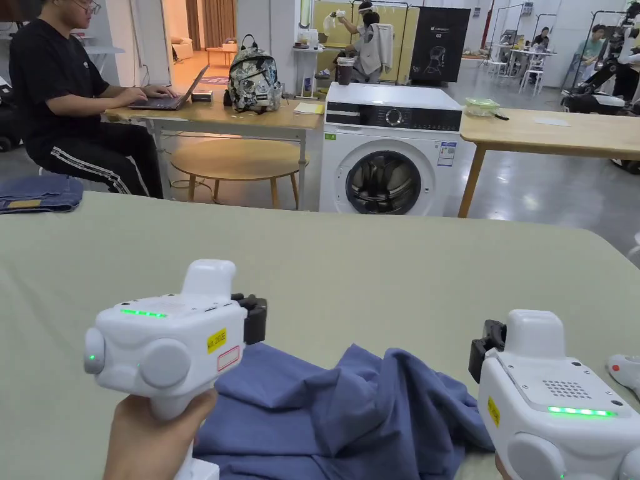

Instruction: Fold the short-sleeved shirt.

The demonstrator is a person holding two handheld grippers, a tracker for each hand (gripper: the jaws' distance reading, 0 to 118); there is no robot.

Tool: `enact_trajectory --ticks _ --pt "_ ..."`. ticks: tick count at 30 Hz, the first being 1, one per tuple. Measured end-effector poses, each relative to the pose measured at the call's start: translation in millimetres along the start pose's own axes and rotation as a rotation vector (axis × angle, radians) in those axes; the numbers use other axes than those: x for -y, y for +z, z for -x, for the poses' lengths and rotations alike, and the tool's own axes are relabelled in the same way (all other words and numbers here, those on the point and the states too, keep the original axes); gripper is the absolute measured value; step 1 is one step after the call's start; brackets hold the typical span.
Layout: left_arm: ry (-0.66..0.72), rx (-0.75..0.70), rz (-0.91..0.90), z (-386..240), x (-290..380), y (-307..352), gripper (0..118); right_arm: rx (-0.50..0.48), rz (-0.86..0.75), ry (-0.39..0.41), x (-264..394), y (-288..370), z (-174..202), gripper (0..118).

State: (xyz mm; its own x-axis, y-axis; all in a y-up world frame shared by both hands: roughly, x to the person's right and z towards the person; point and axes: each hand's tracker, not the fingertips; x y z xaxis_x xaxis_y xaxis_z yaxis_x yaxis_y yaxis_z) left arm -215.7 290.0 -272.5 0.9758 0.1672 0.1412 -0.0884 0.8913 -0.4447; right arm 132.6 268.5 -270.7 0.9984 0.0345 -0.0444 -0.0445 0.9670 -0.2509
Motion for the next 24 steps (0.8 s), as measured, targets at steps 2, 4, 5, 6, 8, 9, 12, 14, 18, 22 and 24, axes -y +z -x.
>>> enact_trajectory --ticks 2,4,5,6,8,9,12,14,18,22,24 --pt "0.024 -0.011 0.02 15.0 8.5 3.1 0 -0.018 0.0 0.0 -0.8 -2.2 6.7 0" --pt "0.079 -0.024 0.045 29.5 16.5 5.8 0 -0.027 0.001 0.001 -0.5 -4.9 12.9 0" --pt "0.095 -0.027 0.058 35.1 21.9 6.4 0 -0.032 0.003 0.002 -0.6 -6.2 15.9 0" --pt "0.1 -0.044 0.059 40.9 25.9 7.1 0 -0.037 0.005 0.002 -0.6 -7.3 18.9 0" --pt "0.123 -0.061 0.091 51.6 30.1 6.0 0 -0.046 0.008 0.005 -0.5 -8.8 23.2 0" --pt "0.155 -0.05 0.128 56.5 33.0 5.6 0 -0.05 0.008 0.009 -0.5 -9.5 25.5 0" --pt "0.206 -0.065 0.196 72.5 35.5 0.9 0 -0.06 0.006 0.027 -0.9 -11.5 29.7 0" --pt "0.193 -0.084 0.202 77.9 35.9 -0.2 0 -0.06 0.003 0.03 -1.9 -12.3 31.5 0" --pt "0.199 -0.092 0.265 85.8 38.9 -5.5 0 -0.065 0.002 0.026 -3.9 -12.4 35.3 0" --pt "0.185 -0.097 0.405 88.1 49.0 -19.2 0 -0.069 0.008 0.019 -2.0 -13.2 36.4 0" --pt "0.189 -0.105 0.47 89.4 56.0 -27.7 0 -0.071 0.011 0.015 -0.4 -14.8 36.1 0"
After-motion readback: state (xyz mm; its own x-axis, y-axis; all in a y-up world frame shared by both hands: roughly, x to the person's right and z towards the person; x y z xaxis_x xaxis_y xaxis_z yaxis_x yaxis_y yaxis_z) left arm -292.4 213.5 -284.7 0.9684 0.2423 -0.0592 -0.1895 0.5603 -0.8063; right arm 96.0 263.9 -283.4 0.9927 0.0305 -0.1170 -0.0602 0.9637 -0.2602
